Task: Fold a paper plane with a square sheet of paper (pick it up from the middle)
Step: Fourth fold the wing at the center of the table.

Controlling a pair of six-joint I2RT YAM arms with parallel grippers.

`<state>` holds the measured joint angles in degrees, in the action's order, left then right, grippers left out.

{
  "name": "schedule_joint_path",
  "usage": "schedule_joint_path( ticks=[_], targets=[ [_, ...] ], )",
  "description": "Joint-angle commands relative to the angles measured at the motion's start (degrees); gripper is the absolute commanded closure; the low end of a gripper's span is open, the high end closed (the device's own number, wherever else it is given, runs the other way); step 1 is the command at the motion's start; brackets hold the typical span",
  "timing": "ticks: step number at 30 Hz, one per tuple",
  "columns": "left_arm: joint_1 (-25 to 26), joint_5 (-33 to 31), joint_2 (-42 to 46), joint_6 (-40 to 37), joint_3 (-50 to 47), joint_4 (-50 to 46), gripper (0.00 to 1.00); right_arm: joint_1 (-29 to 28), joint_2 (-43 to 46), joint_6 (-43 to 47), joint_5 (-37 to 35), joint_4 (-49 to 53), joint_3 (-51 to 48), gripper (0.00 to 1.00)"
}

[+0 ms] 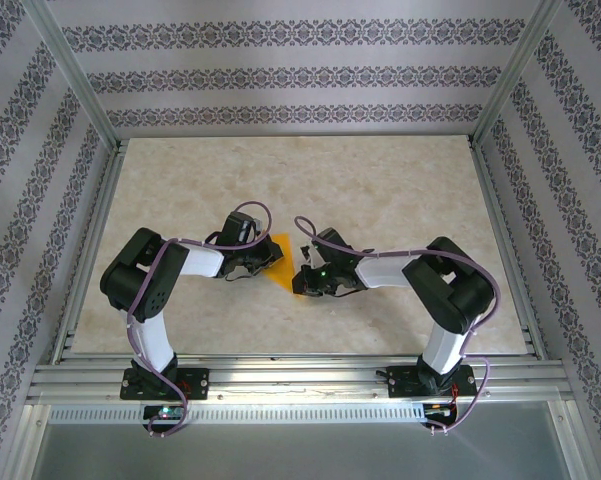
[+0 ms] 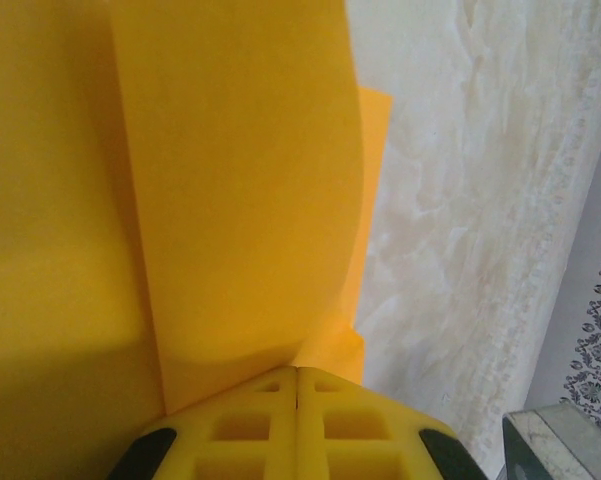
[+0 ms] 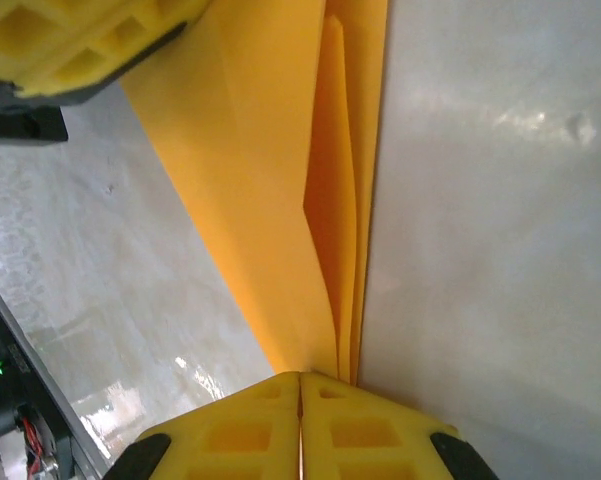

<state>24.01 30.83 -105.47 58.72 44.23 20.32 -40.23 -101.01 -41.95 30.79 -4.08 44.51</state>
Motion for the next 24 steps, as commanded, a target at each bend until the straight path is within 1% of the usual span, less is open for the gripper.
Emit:
schedule_joint_path(
  ticks=[1, 4, 8, 10, 12, 17, 20, 22, 24],
  targets=[
    [-0.13, -5.42, -2.31, -0.19, -1.58, -6.43, 0.97, -1.37, 1.08, 2.45, -0.77, 10.23, -2.06, 0.92],
    [-0.08, -5.47, -2.21, -0.18, -1.59, -6.43, 0.97, -1.33, 2.51, 3.14, -2.38, 12.39, -1.79, 0.93],
    [-0.05, -5.08, -2.11, -0.20, -1.77, -6.01, 0.97, -1.26, 5.18, 4.24, -2.99, 16.34, 1.12, 0.93],
    [-0.10, -4.90, -1.85, -0.05, -1.93, -5.66, 0.97, -1.14, 7.13, 3.58, -2.15, 15.85, 2.64, 0.92],
    [-0.10, -4.97, -1.75, -0.07, -1.95, -5.56, 0.97, -0.90, 7.78, 2.06, -0.10, 13.17, 4.16, 0.93],
    [-0.06, -4.44, -1.77, -0.06, -2.00, -5.28, 0.97, -0.48, 1.87, -0.28, 2.83, 10.61, 11.05, 0.93],
    [-0.07, -4.31, -1.59, -0.06, -2.12, -5.11, 0.97, 0.61, -1.81, -3.89, 2.13, 6.49, 11.96, 0.93],
    [-0.04, -4.30, -1.46, -0.07, -2.37, -5.11, 0.97, 1.66, -4.15, -6.13, 3.23, 2.70, 12.07, 0.93],
    [-0.10, -4.29, -1.50, -0.03, -2.46, -4.96, 0.97, 1.87, -5.60, -6.36, 4.09, 1.85, 13.34, 0.93]
  ],
)
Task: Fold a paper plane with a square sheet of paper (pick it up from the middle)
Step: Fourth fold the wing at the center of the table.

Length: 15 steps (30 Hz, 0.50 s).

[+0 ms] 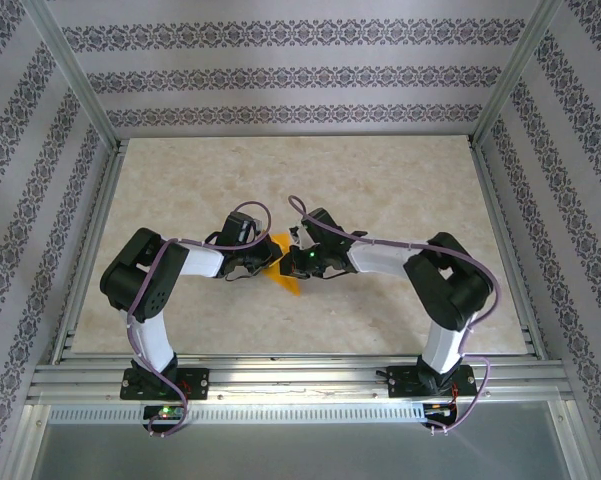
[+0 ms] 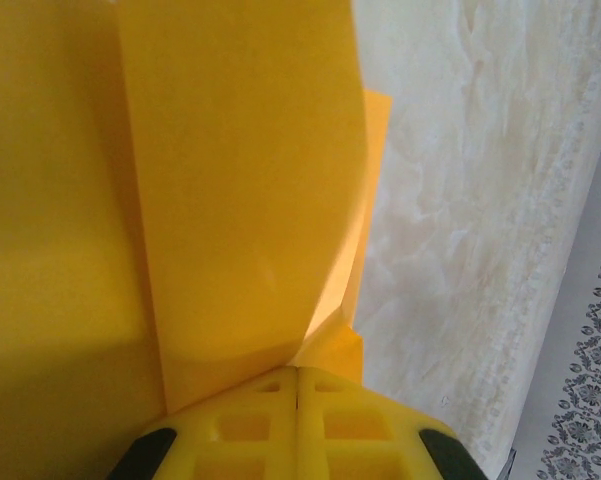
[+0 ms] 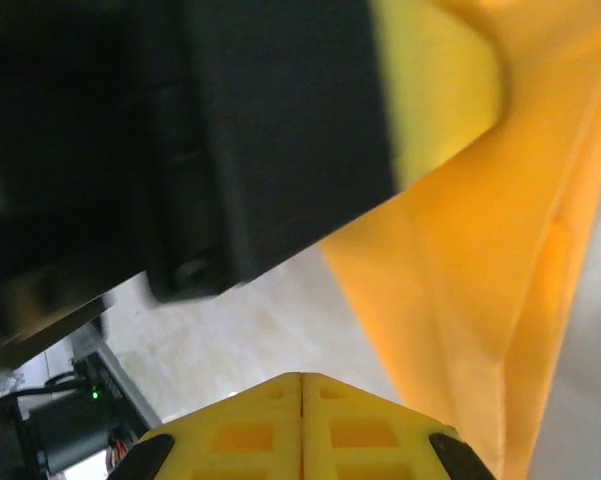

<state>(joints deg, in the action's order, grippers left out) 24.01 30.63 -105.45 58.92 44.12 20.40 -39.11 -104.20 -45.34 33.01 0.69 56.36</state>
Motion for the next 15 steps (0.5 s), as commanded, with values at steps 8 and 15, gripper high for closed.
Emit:
schedule_joint_path(
  ticks=[8, 15],
  targets=[
    [-0.09, -4.00, -1.67, 0.06, -2.27, -4.74, 0.97, 1.07, -6.04, -1.12, 0.38, 1.07, 4.36, 0.93],
    [-0.10, -3.56, -0.49, -0.42, -1.62, -4.76, 0.96, 1.73, -7.21, 0.86, -3.41, 6.59, 1.59, 0.93]
  ],
)
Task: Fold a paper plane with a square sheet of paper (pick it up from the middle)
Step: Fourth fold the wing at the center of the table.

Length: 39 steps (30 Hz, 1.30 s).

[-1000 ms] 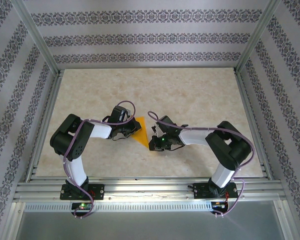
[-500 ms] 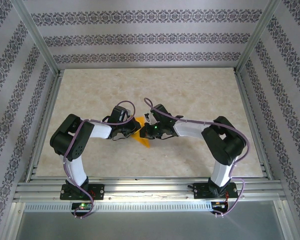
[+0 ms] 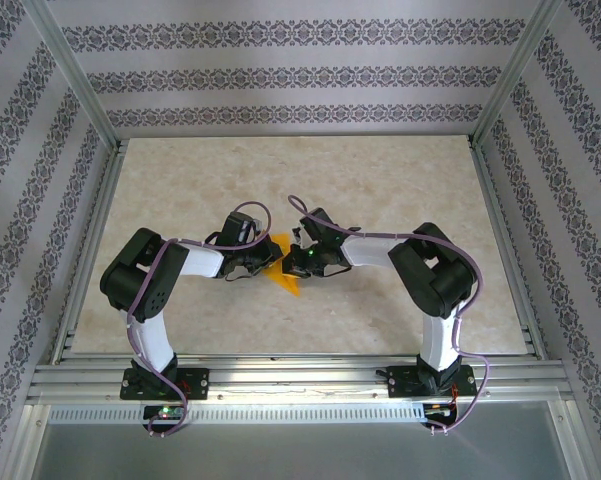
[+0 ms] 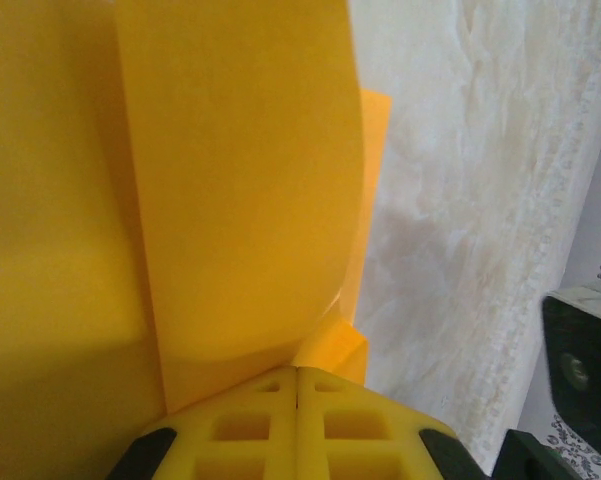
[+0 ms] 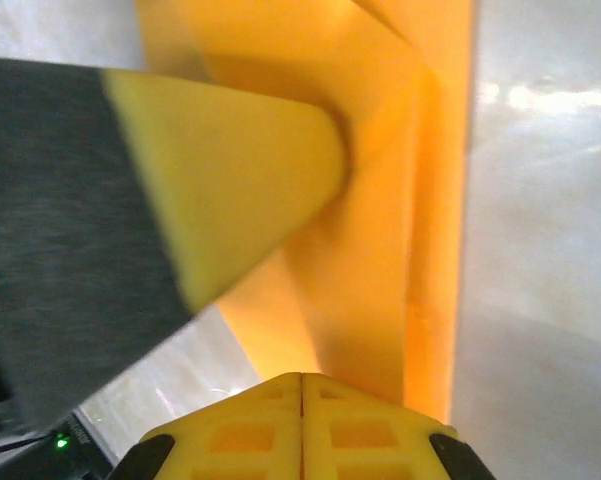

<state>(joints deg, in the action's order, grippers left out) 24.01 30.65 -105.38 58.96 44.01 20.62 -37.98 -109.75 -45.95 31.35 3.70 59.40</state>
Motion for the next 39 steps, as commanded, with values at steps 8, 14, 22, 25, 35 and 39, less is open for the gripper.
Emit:
schedule_joint_path(
  ticks=[8, 14, 22, 25, 35, 39],
  targets=[
    [-0.09, -0.69, 4.10, -1.64, -1.16, -3.00, 0.87, 1.65, -2.28, 1.60, -0.46, 2.25, -4.64, 0.97],
    [-0.10, 1.89, 7.35, -3.34, -2.47, -3.00, 0.92, 2.34, -2.49, 3.06, 1.80, 2.22, -4.18, 0.98],
    [0.08, 6.18, 2.53, -3.16, -1.59, -0.70, 0.94, 2.91, -2.44, 3.60, 2.48, 2.18, -4.46, 0.99],
    [0.07, 5.15, 1.65, -3.53, -0.60, -1.65, 0.93, 2.82, -2.70, 3.83, 2.66, 2.27, -4.55, 0.99],
    [-2.66, -4.21, -1.09, -4.56, 2.83, -13.06, 0.94, 2.88, -2.55, 6.03, 1.61, 4.74, -5.94, 1.00],
    [-4.86, -5.33, -2.22, -5.23, 4.83, -16.53, 0.94, 2.83, -2.74, 6.82, 1.75, 5.42, -6.13, 1.00]
  ],
)
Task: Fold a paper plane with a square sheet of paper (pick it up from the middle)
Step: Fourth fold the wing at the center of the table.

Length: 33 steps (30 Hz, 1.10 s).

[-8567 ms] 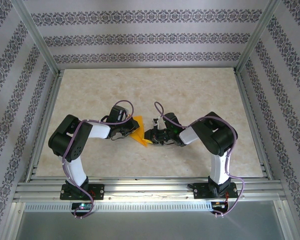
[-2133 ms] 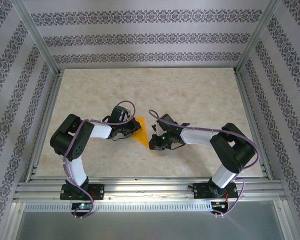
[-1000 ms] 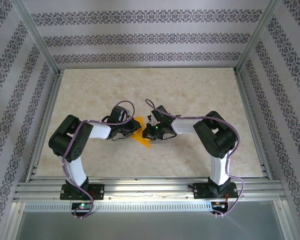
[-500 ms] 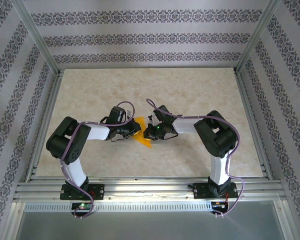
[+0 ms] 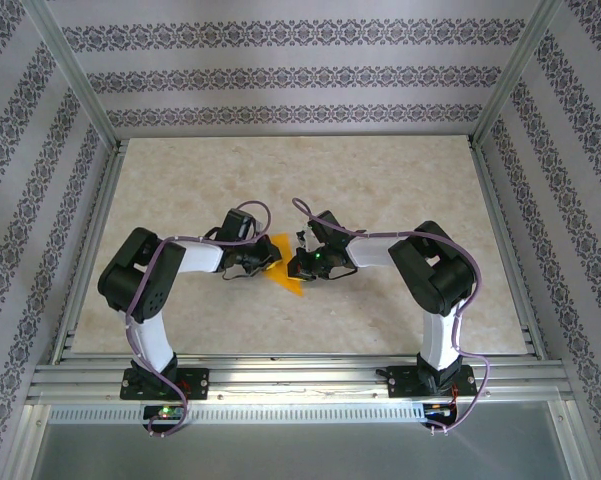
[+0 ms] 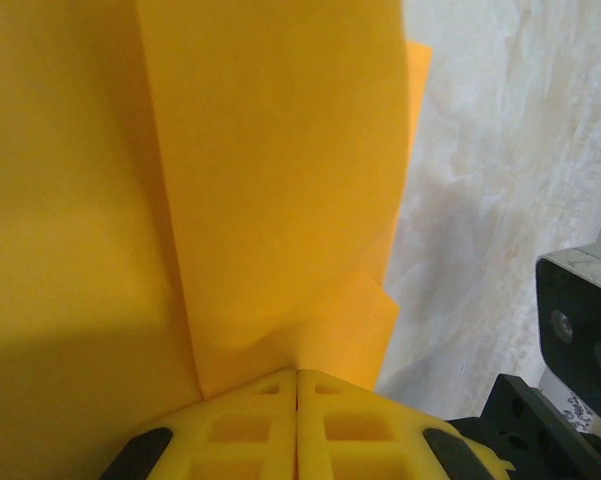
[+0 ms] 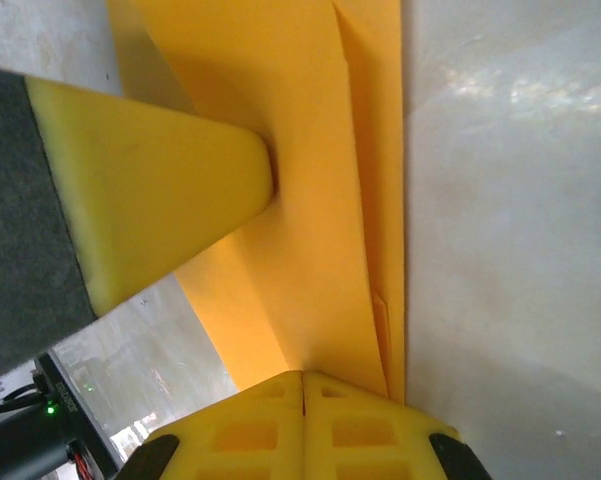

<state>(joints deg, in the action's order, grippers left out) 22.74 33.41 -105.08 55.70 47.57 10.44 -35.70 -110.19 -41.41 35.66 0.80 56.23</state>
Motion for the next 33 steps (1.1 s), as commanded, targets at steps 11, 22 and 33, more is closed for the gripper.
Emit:
schedule_joint_path(
  ticks=[11, 22, 33],
  targets=[
    [-9.75, -6.47, -4.25, -5.44, 5.18, -9.13, 0.93, 0.57, -1.91, 3.06, -2.20, 8.37, -3.65, 1.00],
    [-12.47, -3.49, -1.34, -7.05, 9.91, -13.14, 0.92, 0.64, -1.90, 3.79, -1.00, 8.60, -3.71, 1.00],
    [-4.55, -1.81, 6.84, -4.92, 6.39, -10.17, 0.90, 0.64, -1.25, 3.62, -0.79, 8.52, -3.40, 1.00]
  ],
)
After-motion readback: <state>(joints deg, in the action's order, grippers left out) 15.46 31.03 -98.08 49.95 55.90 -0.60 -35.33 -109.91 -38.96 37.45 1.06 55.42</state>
